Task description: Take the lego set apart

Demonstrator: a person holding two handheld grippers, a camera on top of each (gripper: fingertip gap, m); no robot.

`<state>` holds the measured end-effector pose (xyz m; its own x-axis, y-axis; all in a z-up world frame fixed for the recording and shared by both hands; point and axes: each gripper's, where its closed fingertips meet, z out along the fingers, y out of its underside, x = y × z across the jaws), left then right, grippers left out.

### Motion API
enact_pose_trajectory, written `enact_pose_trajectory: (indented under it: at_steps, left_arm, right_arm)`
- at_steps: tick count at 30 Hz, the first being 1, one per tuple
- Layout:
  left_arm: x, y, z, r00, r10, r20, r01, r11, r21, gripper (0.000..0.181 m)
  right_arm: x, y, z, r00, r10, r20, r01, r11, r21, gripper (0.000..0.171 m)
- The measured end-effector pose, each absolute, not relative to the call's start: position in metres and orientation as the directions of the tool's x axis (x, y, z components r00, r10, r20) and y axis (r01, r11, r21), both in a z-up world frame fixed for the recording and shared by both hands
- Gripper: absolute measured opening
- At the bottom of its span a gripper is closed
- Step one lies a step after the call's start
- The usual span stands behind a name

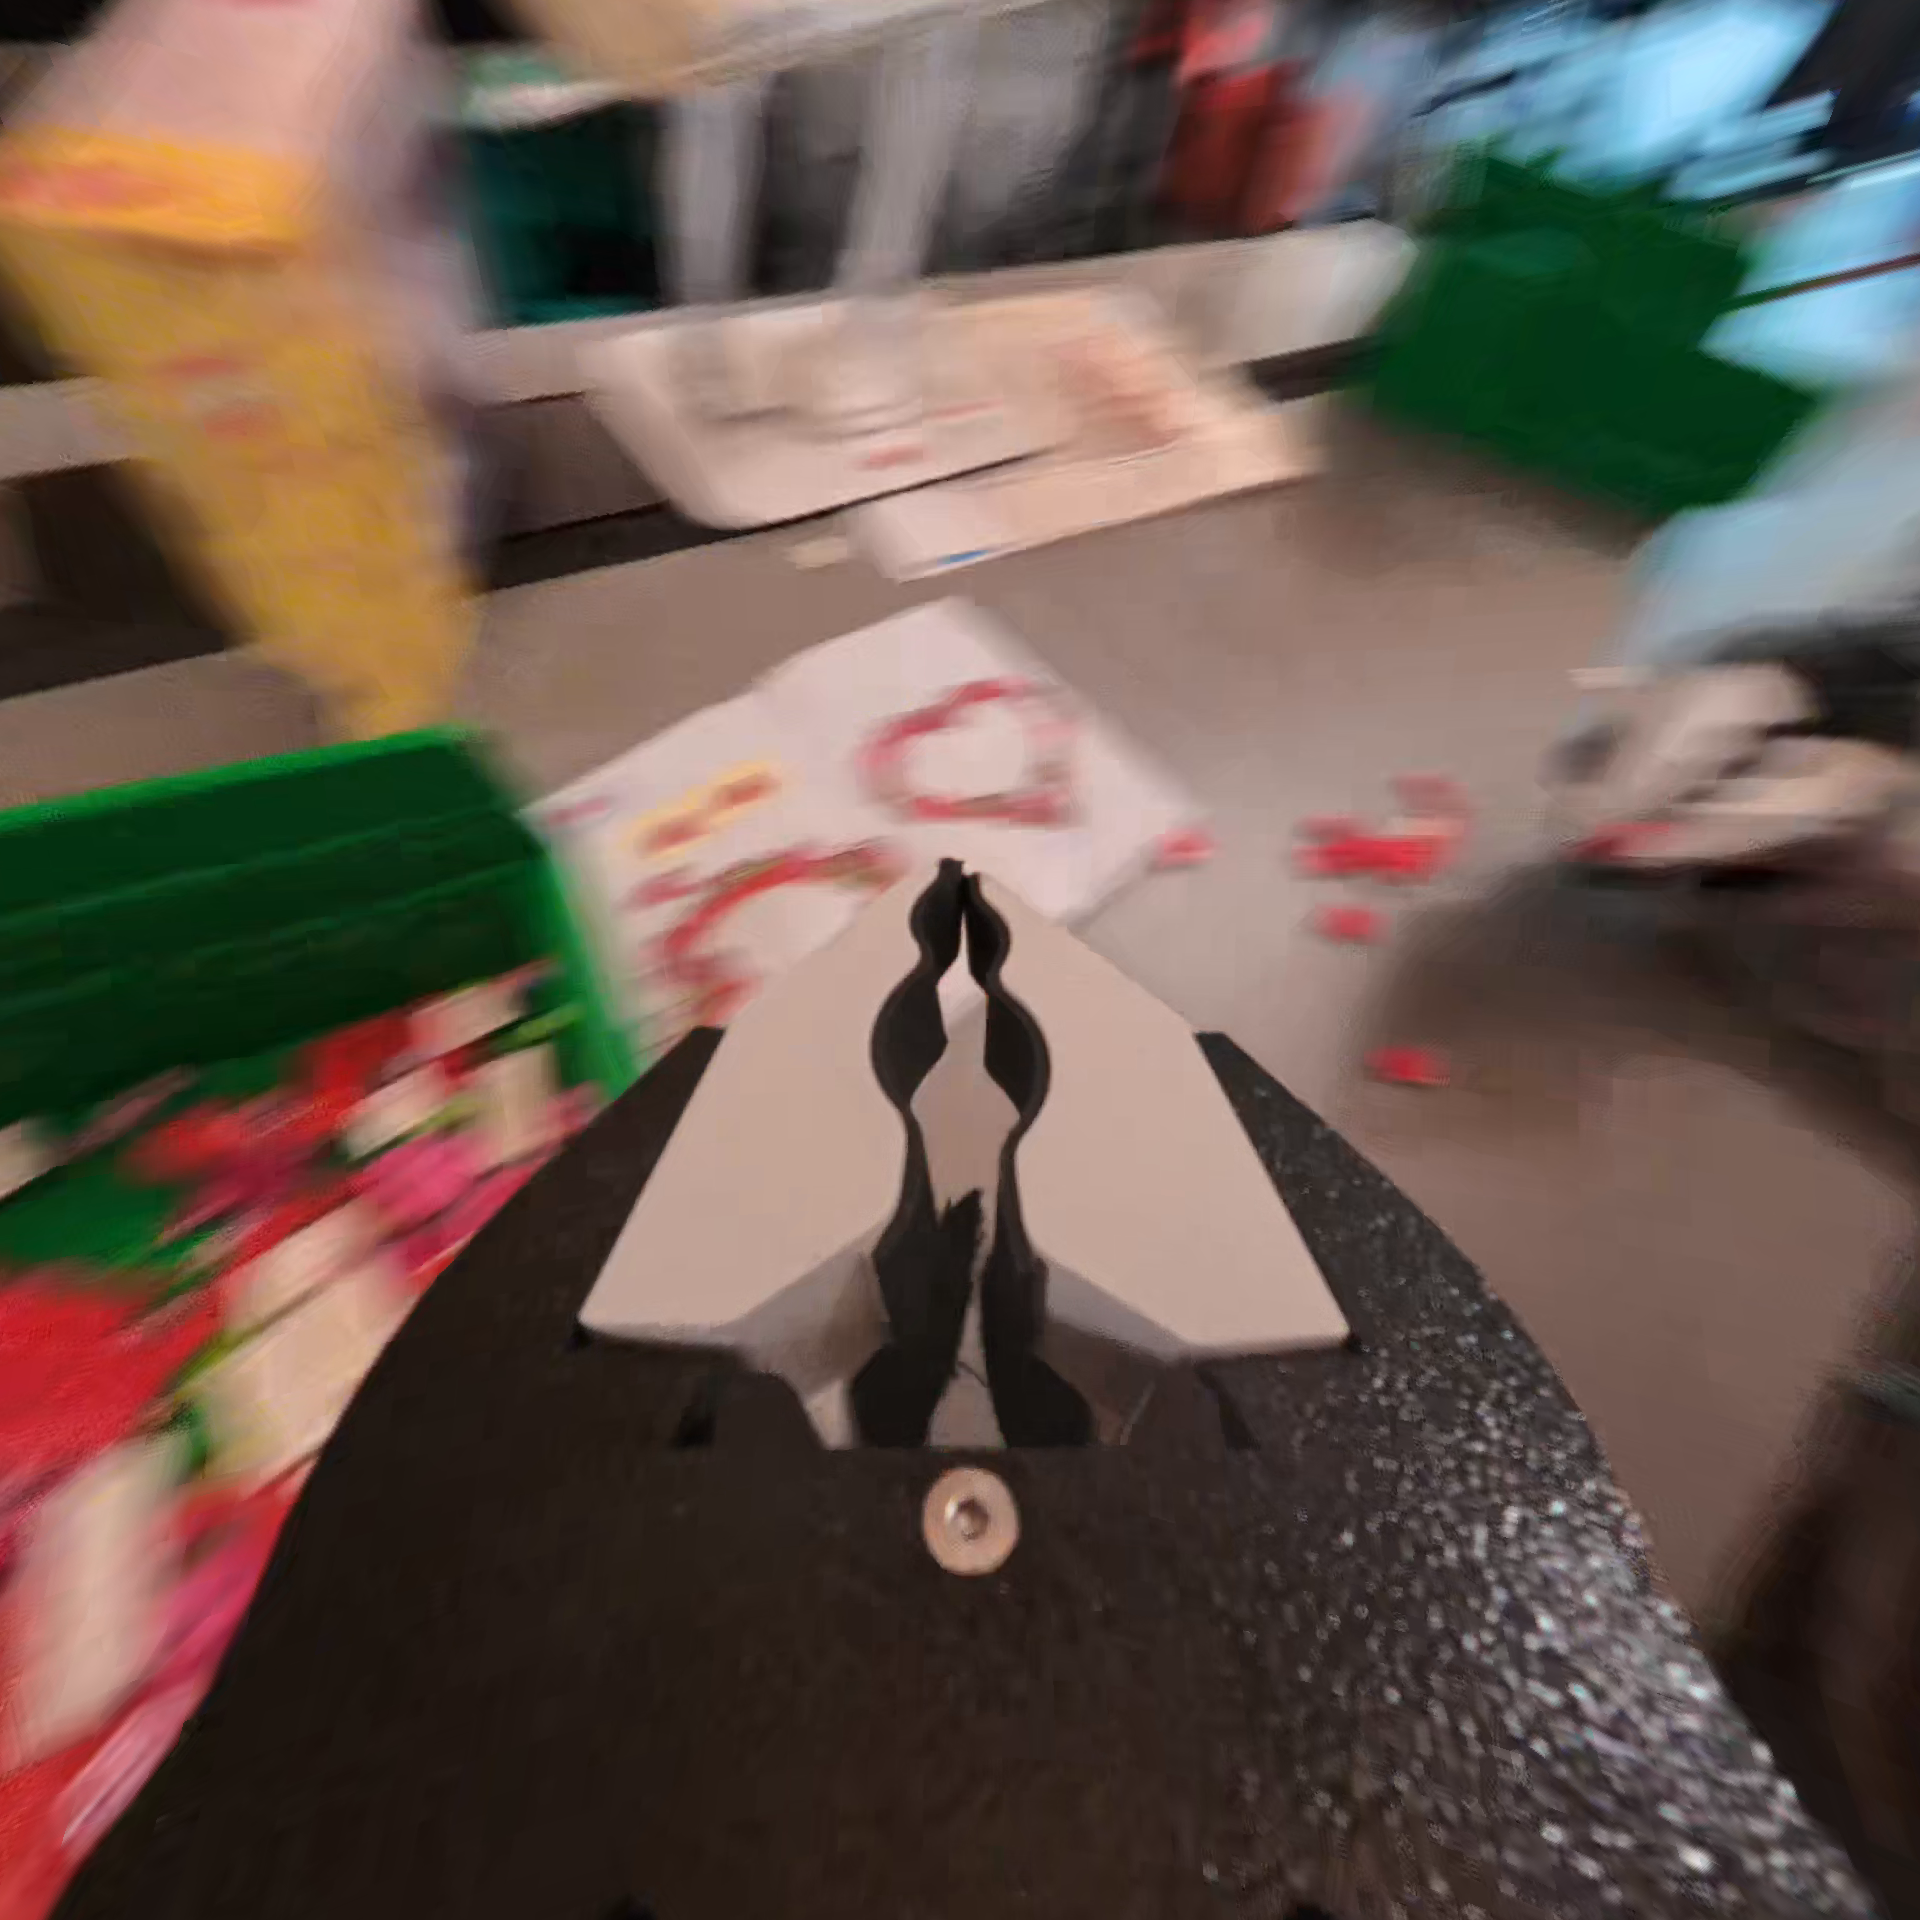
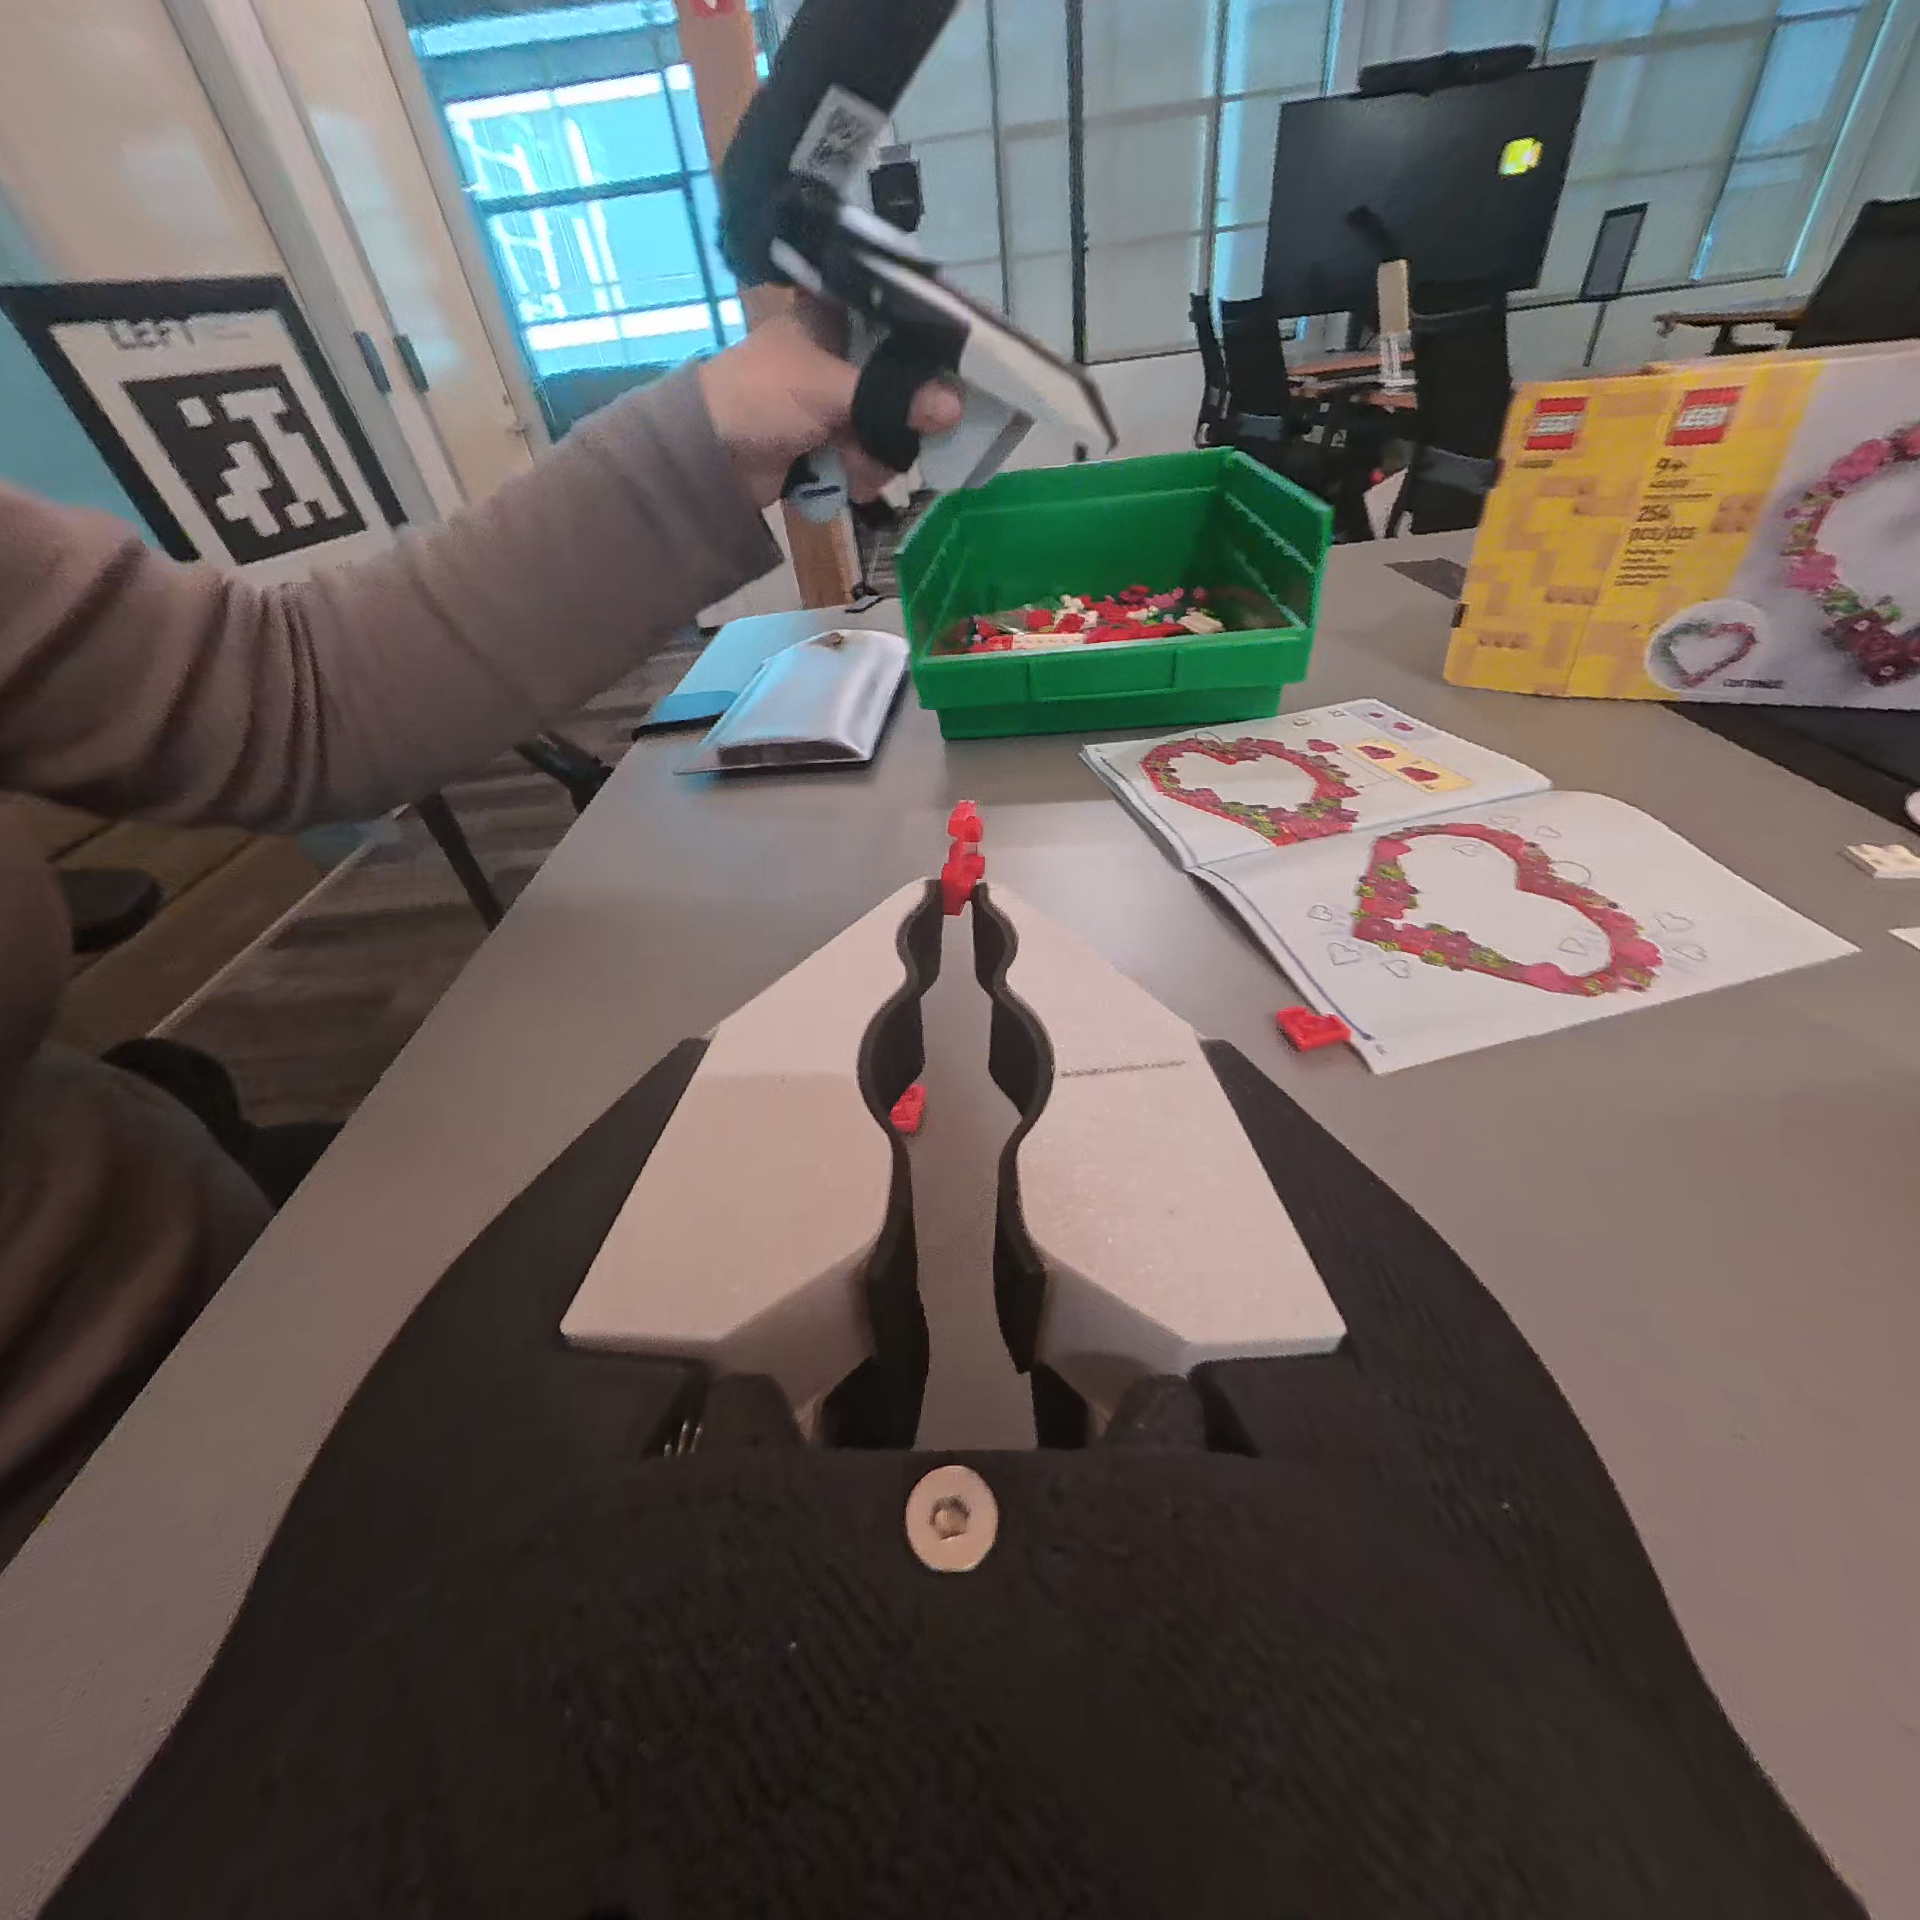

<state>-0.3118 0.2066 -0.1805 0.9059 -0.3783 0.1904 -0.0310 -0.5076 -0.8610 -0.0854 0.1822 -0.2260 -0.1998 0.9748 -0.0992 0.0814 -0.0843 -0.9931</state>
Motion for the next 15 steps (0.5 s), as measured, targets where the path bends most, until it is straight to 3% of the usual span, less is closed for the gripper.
enact_pose_trajectory:
  at_steps: [1, 3, 5, 7, 9, 15]
  left_arm:
    - [-0.278, 0.2, -0.17, 0.817, -0.511, 0.268, -0.014, -0.481, -0.876, 0.004]
    - [-0.221, 0.184, -0.167, 0.673, -0.684, 0.281, -0.079, -0.444, -0.893, 0.033]
    - [-0.17, 0.166, -0.184, 0.562, -0.801, 0.207, -0.231, -0.392, -0.891, 0.045]
    - [-0.13, 0.148, -0.203, 0.454, -0.883, 0.122, -0.372, -0.312, -0.874, 0.043]
    - [-0.105, 0.135, -0.214, 0.379, -0.922, 0.078, -0.445, -0.255, -0.858, 0.029]
    - [-0.086, 0.137, -0.214, 0.35, -0.925, 0.146, -0.396, -0.288, -0.872, 0.014]
  right_arm:
    - [-0.087, 0.177, -0.226, -0.225, 0.97, -0.095, 0.082, -0.079, -0.994, 0.003]
    - [-0.089, 0.162, -0.224, -0.302, 0.948, -0.103, 0.081, -0.082, -0.993, 0.003]
    - [-0.092, 0.15, -0.224, -0.35, 0.931, -0.101, 0.084, -0.076, -0.993, 0.003]
    - [-0.094, 0.142, -0.227, -0.384, 0.919, -0.087, 0.091, -0.057, -0.994, 0.003]
    - [-0.096, 0.139, -0.226, -0.39, 0.917, -0.08, 0.087, -0.049, -0.995, 0.003]
    - [-0.093, 0.137, -0.219, -0.405, 0.911, -0.081, 0.054, -0.064, -0.996, 0.003]
